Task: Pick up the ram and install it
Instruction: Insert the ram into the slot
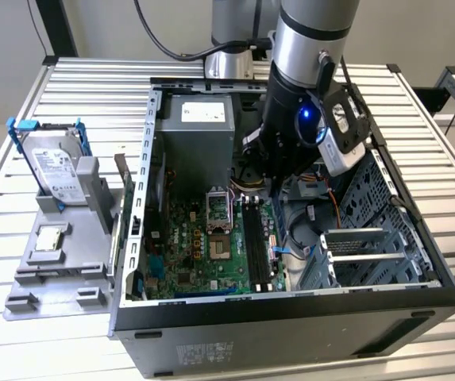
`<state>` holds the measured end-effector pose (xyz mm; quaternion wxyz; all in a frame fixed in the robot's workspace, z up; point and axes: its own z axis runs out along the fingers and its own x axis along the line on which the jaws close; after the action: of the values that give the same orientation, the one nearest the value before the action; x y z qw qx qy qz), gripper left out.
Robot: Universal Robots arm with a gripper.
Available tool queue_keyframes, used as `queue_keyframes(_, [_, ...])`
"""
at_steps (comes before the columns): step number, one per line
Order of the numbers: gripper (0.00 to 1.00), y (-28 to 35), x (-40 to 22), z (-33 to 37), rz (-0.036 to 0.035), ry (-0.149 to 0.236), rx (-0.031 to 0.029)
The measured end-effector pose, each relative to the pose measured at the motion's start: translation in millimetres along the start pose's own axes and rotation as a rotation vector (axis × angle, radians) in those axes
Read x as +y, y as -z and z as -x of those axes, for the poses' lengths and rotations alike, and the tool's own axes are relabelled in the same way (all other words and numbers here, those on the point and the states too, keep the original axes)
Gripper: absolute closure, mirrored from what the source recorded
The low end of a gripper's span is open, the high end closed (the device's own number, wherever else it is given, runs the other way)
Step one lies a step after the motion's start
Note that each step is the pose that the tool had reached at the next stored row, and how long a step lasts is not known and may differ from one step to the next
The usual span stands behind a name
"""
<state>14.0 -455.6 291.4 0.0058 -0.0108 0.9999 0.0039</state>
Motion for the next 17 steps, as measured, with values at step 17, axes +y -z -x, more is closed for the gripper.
queue_keyframes(17, [1.00,-30.4,-10.6,-3.0,-0.0012,-0.039,-0.0140])
